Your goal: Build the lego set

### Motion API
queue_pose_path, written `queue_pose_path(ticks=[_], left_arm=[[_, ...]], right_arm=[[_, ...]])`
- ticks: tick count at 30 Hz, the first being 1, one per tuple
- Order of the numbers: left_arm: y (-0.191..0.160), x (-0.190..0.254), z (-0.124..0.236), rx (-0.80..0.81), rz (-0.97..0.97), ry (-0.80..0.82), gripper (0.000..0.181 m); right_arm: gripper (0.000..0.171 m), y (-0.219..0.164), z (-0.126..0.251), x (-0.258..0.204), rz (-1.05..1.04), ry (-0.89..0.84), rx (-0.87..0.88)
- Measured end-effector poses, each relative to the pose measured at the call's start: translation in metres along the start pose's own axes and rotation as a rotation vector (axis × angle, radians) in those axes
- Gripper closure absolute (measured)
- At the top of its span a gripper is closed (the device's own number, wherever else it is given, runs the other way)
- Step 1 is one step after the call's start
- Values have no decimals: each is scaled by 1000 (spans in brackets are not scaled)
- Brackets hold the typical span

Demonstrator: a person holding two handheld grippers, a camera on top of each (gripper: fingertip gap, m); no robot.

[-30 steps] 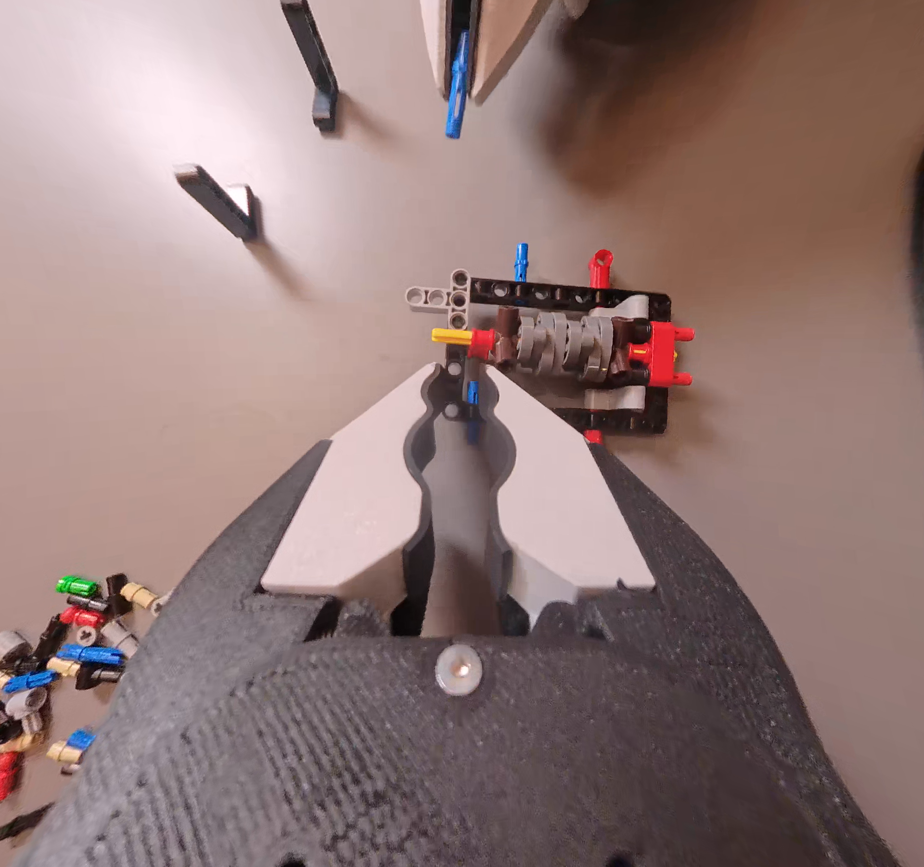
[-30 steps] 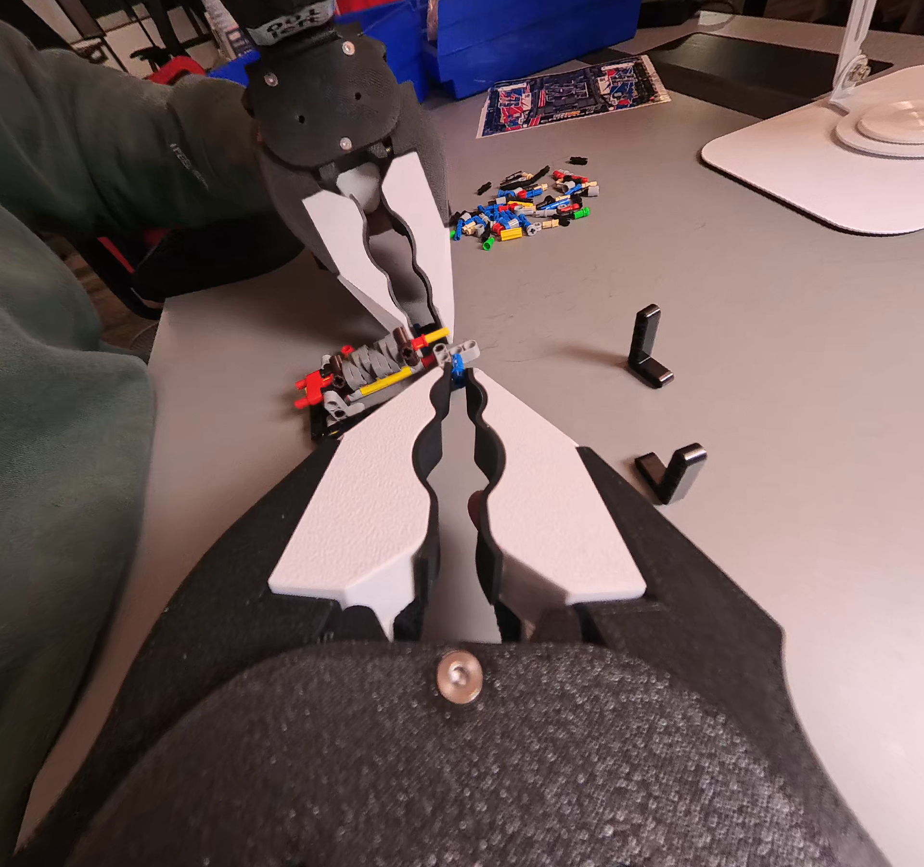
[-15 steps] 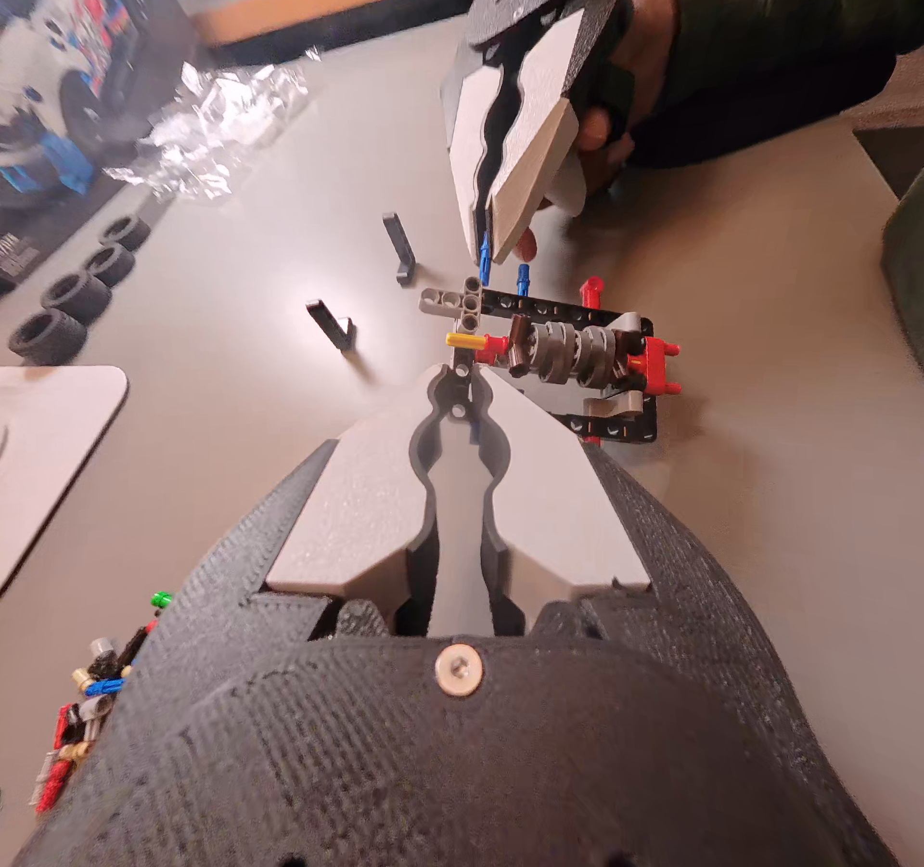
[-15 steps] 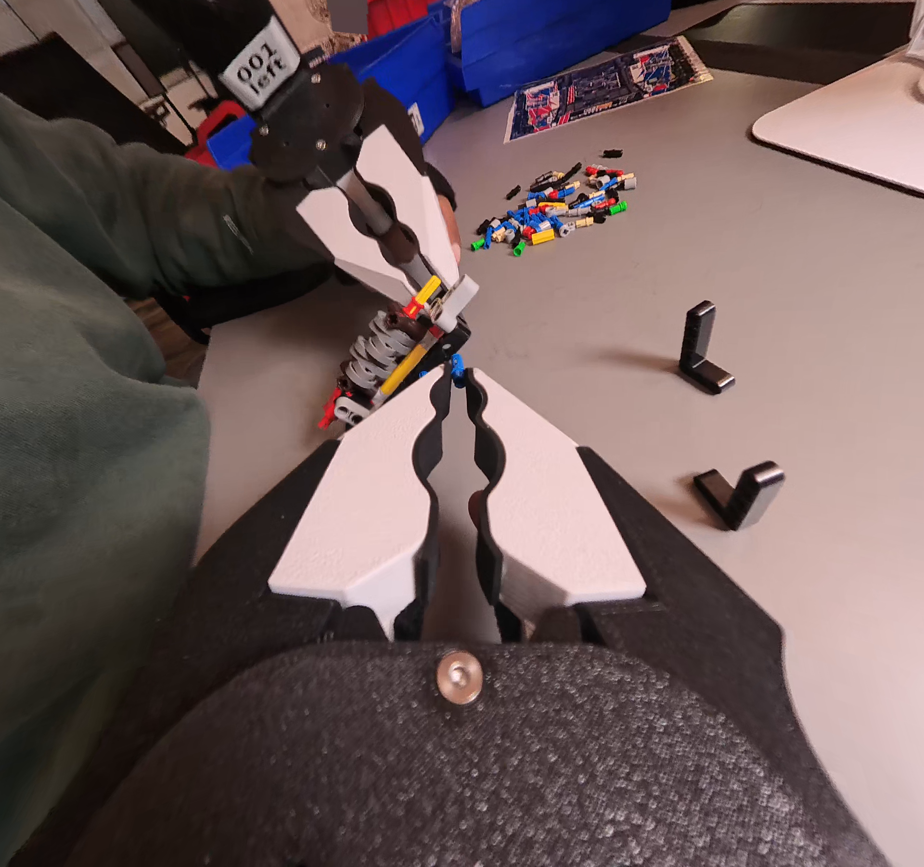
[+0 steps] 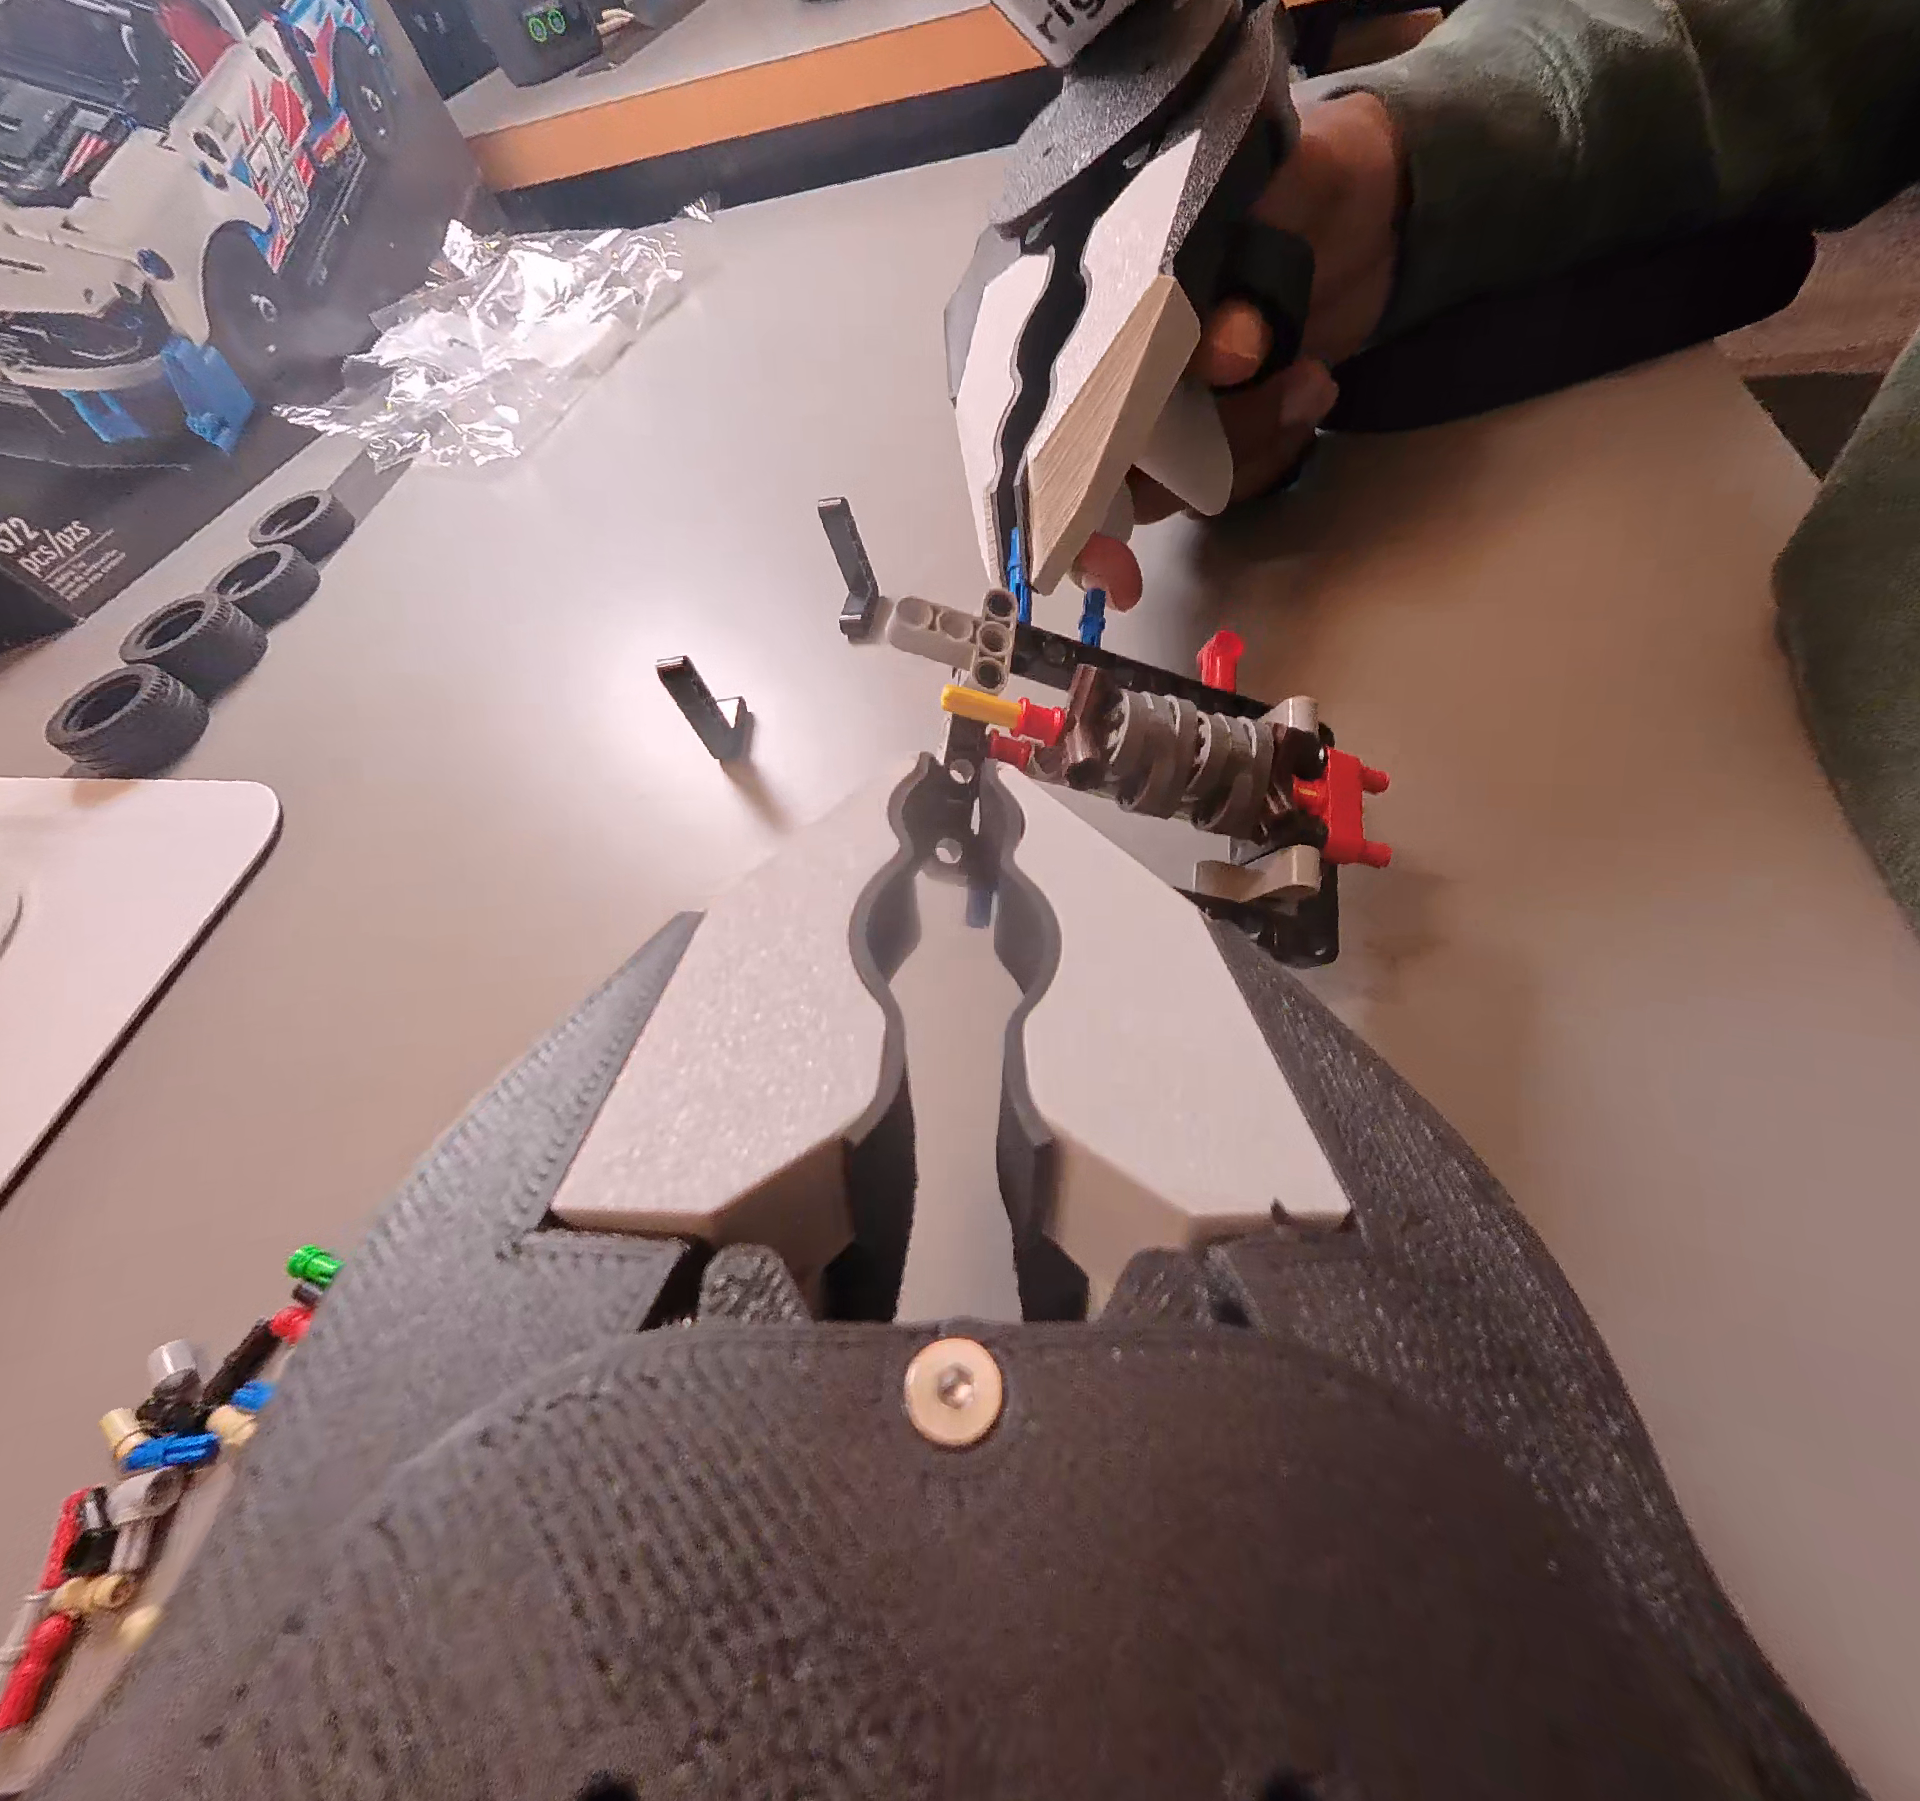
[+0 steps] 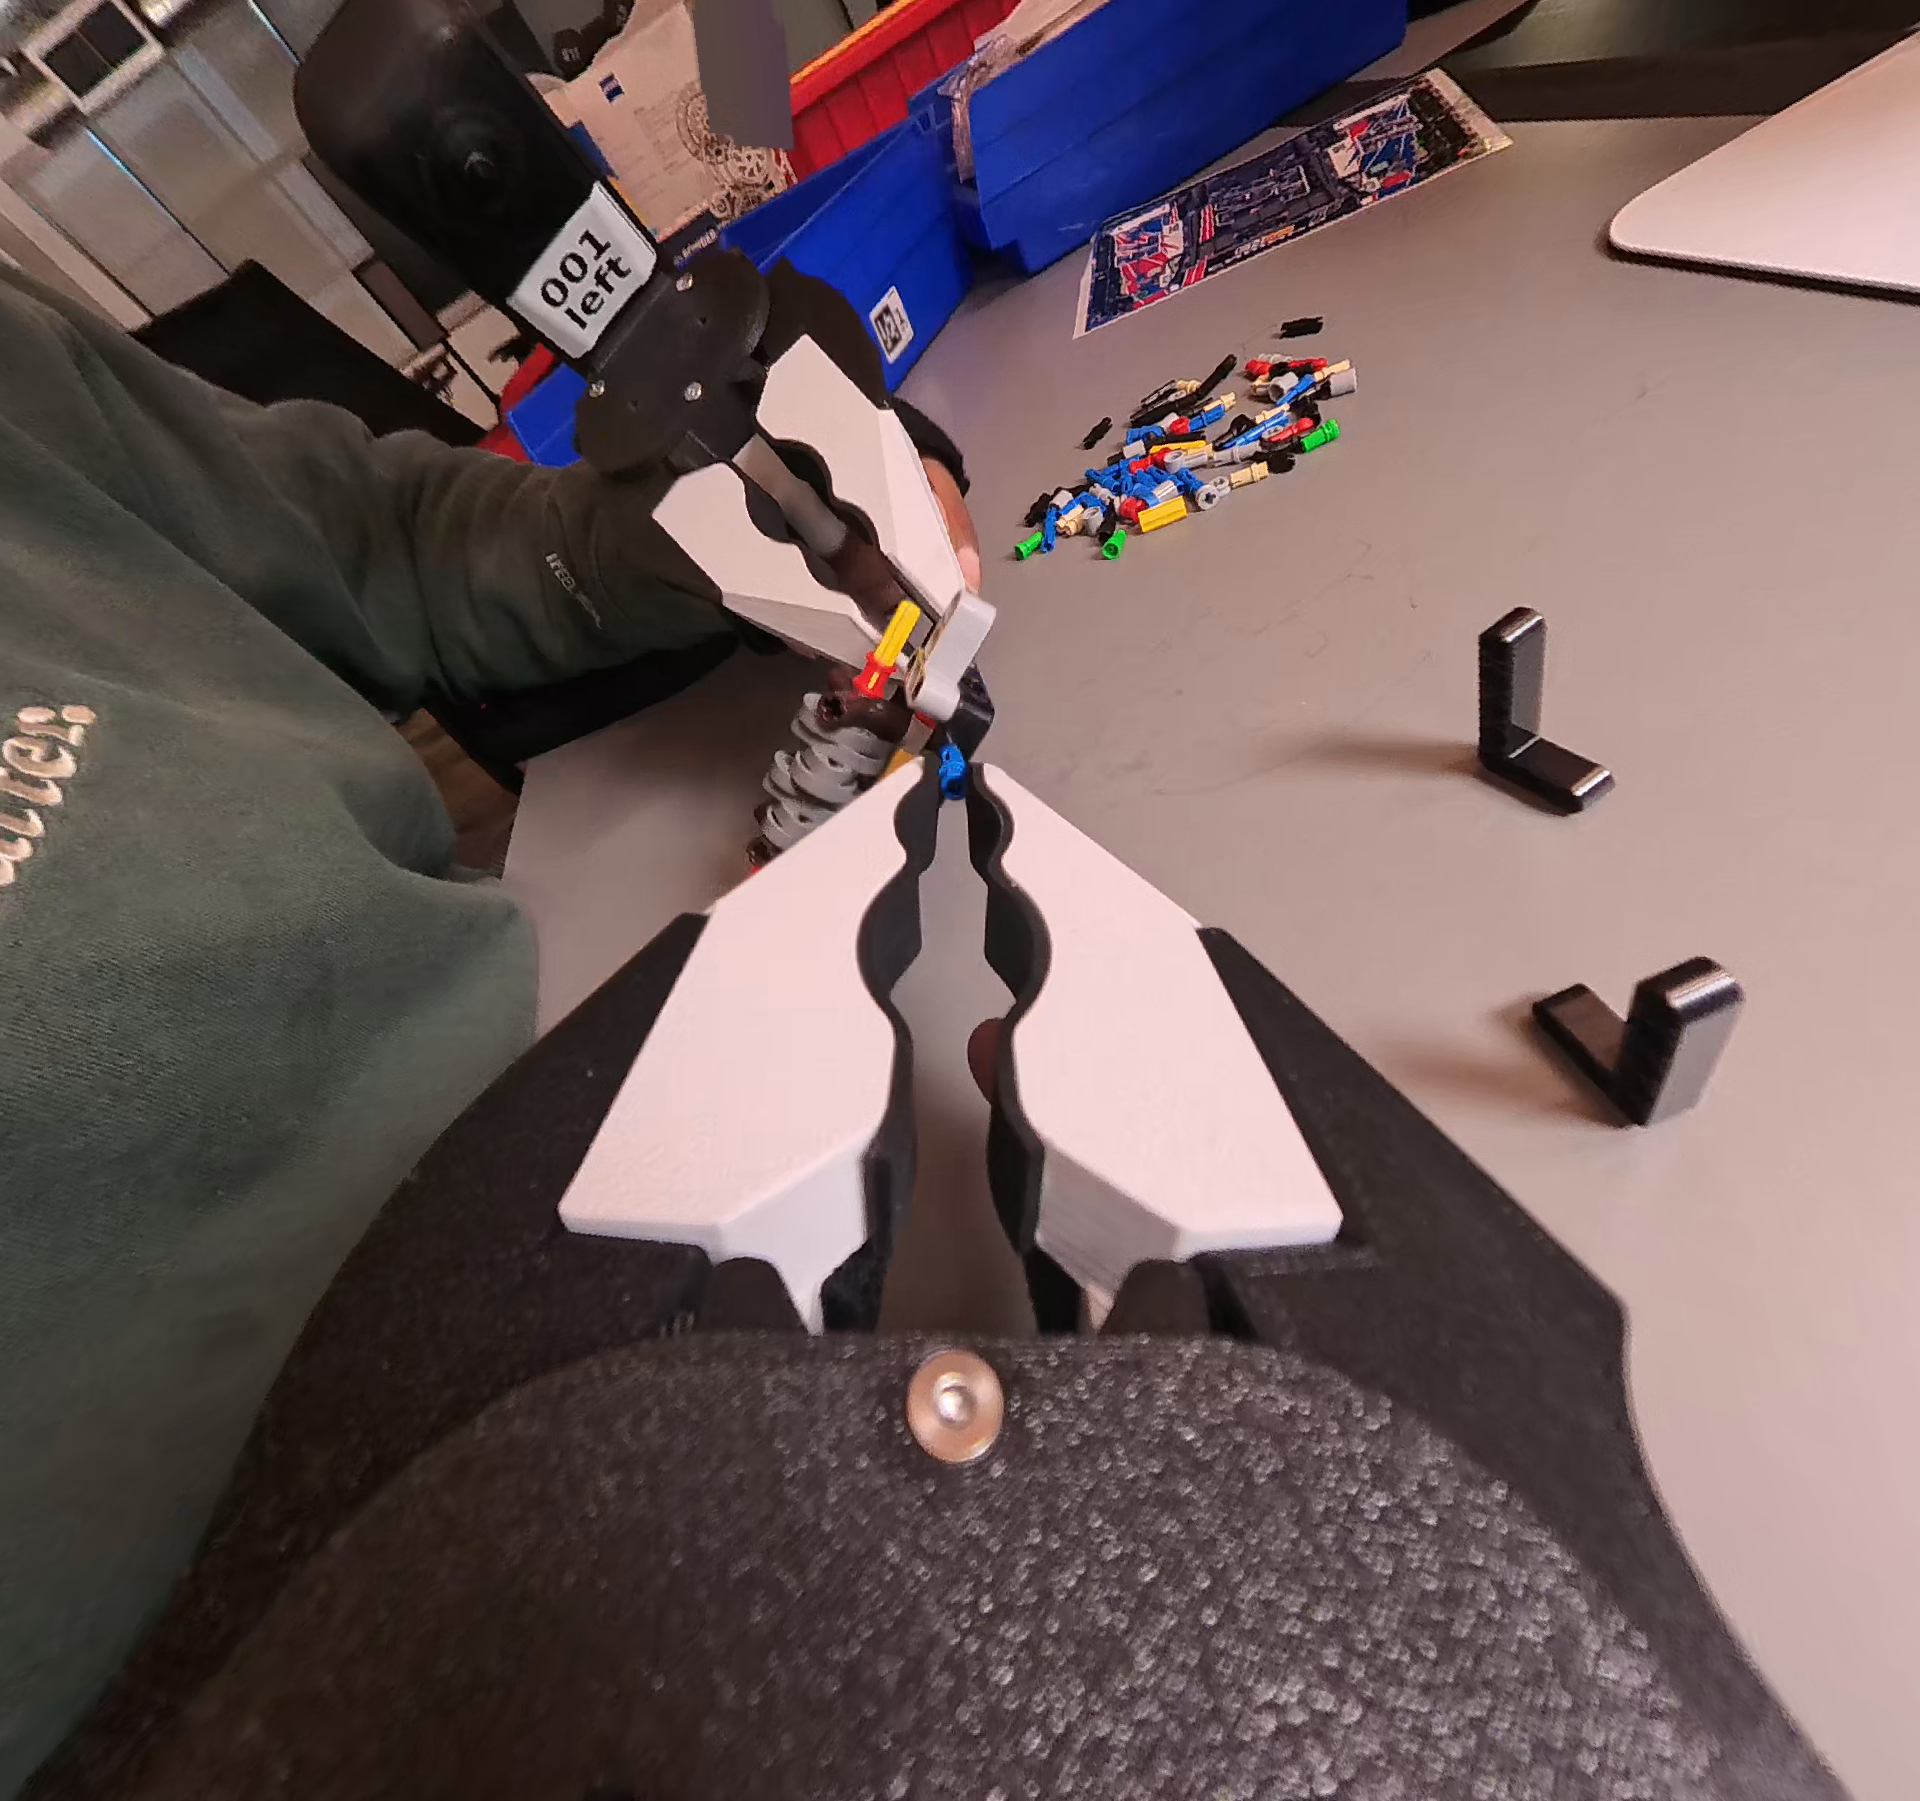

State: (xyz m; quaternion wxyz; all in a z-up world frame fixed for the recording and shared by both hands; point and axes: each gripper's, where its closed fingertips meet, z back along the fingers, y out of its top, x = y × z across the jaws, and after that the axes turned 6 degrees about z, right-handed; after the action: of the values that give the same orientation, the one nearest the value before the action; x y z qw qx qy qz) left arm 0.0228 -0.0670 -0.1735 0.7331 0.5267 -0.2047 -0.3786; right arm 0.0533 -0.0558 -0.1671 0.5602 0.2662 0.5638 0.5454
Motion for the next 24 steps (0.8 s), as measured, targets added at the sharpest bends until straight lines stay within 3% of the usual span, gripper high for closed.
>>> queue_pose_path(ticks=[11, 21, 24], left_arm=[[2, -2, -3, 54, 243, -82, 176], [-32, 7, -11, -194, 317, -128, 175], [-19, -2, -3, -146, 347, -123, 159]], right_arm=[[168, 17, 1, 7, -174, 7, 146], [168, 40, 12, 0, -93, 53, 275], [168, 48, 15, -10, -69, 93, 327]])
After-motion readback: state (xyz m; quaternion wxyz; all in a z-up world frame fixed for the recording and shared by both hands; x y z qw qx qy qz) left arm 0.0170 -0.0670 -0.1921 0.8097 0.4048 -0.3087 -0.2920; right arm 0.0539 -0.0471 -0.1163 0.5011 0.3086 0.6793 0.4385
